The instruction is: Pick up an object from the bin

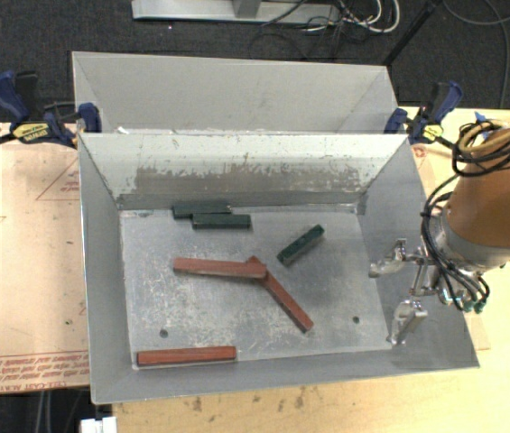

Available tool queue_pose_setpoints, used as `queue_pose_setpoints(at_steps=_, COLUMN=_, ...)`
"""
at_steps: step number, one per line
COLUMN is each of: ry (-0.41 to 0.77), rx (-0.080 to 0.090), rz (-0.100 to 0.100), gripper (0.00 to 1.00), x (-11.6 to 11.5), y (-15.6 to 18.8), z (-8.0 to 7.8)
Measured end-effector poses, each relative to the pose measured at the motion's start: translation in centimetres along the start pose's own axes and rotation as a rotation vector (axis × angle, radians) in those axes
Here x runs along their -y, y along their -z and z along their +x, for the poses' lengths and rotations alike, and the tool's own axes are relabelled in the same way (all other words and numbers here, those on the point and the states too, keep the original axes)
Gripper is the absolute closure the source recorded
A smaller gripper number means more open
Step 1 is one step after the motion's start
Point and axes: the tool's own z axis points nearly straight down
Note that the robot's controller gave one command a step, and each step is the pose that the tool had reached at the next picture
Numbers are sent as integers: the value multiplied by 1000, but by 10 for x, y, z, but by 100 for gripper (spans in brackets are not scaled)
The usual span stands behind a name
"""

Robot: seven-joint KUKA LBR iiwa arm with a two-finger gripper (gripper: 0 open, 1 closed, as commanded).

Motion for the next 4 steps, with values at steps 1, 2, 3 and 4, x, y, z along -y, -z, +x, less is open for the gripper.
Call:
queue_pose_setpoints(at_steps=1, ry=3, rx=7, rz=1, gripper=0, x=0, y=3, z=-2)
queue_pose_setpoints(at_steps=2, ry=69, rx=14, rz=3, gripper=0, x=-42, y=-55, z=-31)
queue_pose_setpoints(at_steps=3, ry=195, rx=0, rz=-2, gripper=0, x=-55, y=-75, z=-56)
queue_pose_setpoints(at_steps=4, ry=202, rx=8, rz=1, gripper=0, x=-54, y=-68, z=-62)
